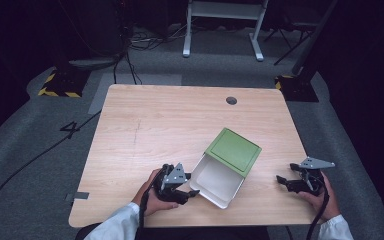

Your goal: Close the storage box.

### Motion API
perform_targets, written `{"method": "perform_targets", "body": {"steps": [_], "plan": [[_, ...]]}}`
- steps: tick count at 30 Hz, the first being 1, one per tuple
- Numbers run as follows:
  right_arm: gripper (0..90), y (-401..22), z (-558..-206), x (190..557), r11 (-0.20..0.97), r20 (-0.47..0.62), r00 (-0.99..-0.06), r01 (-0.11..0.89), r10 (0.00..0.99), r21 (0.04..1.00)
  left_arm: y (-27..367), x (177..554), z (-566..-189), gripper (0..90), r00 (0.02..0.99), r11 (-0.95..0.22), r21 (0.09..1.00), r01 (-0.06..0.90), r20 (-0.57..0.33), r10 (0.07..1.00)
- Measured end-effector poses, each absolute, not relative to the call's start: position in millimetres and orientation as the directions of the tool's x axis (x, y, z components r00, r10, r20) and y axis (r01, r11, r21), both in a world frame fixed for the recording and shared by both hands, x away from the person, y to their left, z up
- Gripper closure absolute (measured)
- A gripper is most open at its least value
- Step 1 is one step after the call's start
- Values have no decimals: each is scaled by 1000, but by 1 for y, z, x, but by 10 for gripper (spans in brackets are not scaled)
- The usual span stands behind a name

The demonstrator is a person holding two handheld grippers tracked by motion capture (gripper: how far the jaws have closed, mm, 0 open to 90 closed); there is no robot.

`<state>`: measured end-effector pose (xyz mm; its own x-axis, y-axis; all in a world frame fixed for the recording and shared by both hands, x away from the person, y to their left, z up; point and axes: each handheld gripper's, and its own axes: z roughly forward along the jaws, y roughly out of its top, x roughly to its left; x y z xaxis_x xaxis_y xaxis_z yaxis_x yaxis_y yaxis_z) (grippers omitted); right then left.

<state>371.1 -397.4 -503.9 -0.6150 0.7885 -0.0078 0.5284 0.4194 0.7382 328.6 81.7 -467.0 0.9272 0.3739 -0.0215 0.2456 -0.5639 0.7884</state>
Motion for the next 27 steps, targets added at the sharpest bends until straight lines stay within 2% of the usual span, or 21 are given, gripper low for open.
{"method": "perform_targets", "body": {"steps": [9, 10, 11, 14, 15, 18, 19, 20, 21, 27], "plan": [[157, -397, -504, 371, 420, -8, -615, 528, 788, 738, 73, 337, -464, 403, 917, -530, 815, 236, -7, 398], [157, -397, -504, 371, 419, -8, -615, 528, 788, 738, 70, 339, -462, 461, 902, -520, 822, 232, 17, 431], [157, -397, -504, 371, 419, -8, -615, 528, 788, 738, 69, 340, -463, 482, 902, -524, 819, 233, 19, 431], [157, -397, -504, 371, 419, -8, -615, 528, 788, 738, 68, 341, -463, 490, 900, -532, 814, 234, 25, 434], [157, -397, -504, 371, 420, -8, -615, 528, 788, 738, 71, 341, -462, 571, 896, -521, 821, 233, 27, 444], [157, -397, -504, 371, 420, -8, -615, 528, 788, 738, 74, 341, -459, 688, 887, -505, 833, 228, 36, 460], [157, -397, -504, 371, 420, -8, -615, 528, 788, 738, 74, 341, -457, 688, 882, -495, 838, 228, 38, 469], [157, -397, -504, 371, 419, -8, -615, 528, 788, 738, 75, 341, -456, 763, 877, -493, 841, 224, 47, 478], [157, -397, -504, 371, 420, -8, -615, 528, 788, 738, 74, 342, -455, 788, 873, -491, 843, 219, 55, 485], [157, -397, -504, 371, 420, -8, -615, 528, 788, 738, 68, 350, -449, 838, 833, -489, 840, 236, 84, 546]]}}
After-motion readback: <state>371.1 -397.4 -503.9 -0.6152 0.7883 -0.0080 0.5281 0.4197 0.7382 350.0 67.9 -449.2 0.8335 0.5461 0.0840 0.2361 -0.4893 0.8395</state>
